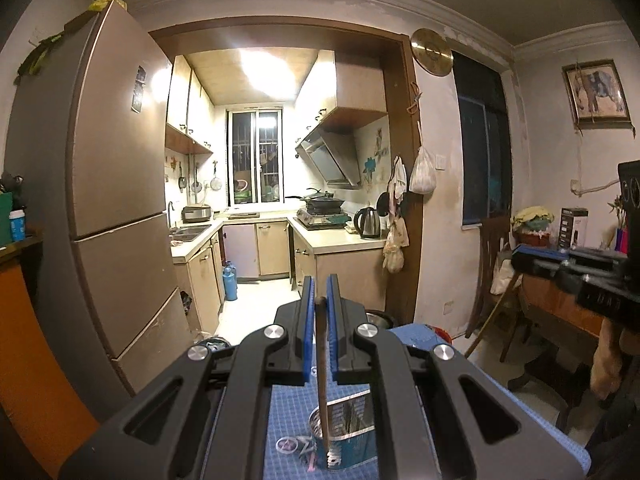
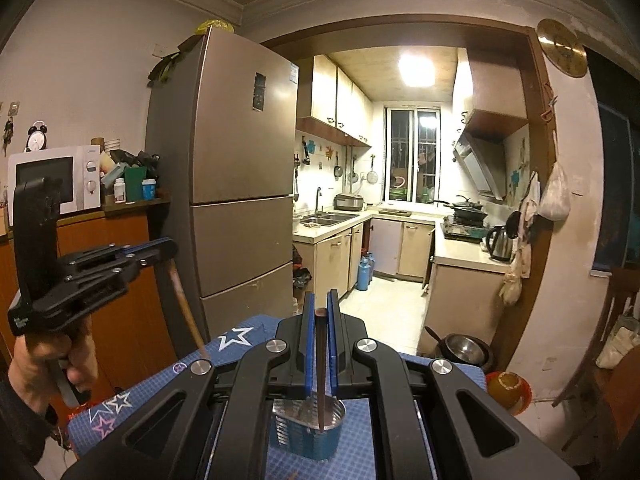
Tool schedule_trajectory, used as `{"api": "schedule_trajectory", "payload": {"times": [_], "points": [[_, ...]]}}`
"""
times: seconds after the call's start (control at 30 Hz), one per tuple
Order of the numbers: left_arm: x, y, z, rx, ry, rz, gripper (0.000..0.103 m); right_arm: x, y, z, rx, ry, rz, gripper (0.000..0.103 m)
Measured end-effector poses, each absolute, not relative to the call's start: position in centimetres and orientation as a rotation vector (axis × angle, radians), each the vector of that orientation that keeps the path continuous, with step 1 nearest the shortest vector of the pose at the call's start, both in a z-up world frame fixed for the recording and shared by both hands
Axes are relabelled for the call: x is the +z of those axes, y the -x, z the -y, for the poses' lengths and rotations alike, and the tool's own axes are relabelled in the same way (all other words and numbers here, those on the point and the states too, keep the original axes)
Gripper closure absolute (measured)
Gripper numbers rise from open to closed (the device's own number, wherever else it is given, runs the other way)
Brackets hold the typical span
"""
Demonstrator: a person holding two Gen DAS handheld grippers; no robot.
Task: Organize utensils
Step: 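Lift both held chopsticks and carry them over the silver wire basket, then open both tools to drop the chopsticks into the silver basket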
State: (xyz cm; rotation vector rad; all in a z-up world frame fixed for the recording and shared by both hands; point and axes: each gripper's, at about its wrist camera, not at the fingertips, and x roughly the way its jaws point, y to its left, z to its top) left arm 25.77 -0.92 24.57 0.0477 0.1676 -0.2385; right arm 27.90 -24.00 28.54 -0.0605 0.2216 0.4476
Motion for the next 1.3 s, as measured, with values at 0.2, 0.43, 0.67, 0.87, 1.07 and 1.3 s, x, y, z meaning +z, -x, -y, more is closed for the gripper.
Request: {"api": "schedule_trajectory", "payload": {"times": [0.2, 0.43, 0.67, 0.87, 1.07, 1.3], "points": [[23.9, -29.0, 1.7, -0.242, -0.026, -0.185, 0.099, 27.1, -31.7, 22.3, 0.456, 0.052, -0.26, 0.096], [21.5, -32.0, 2.5, -0.245, -0.021, -0.22, 0.099, 23.2, -35.1, 20.9, 0.454, 0.049, -0.33, 0.096], [17.9, -34.5, 2.8, -0.235, -0.031, -0.282, 0.098, 19.1, -37.1, 19.8, 0.454, 0.064, -0.388, 0.096], [16.3, -35.5, 2.7, -0.235, -0.025, -0.318, 0.097, 17.9, -38.0, 20.0, 0.45, 0.06, -0.4, 0.096], [16.4, -35.2, 2.8, -0.226, -0.022, -0.306, 0.057, 18.6, -37.4, 20.3, 0.443, 0.059, -0.368, 0.082], [19.8, -30.3, 1.4, -0.231, -0.035, -0.228, 0.053, 21.8, -30.8, 22.3, 0.445, 0.056, -0.253, 0.076]]}}
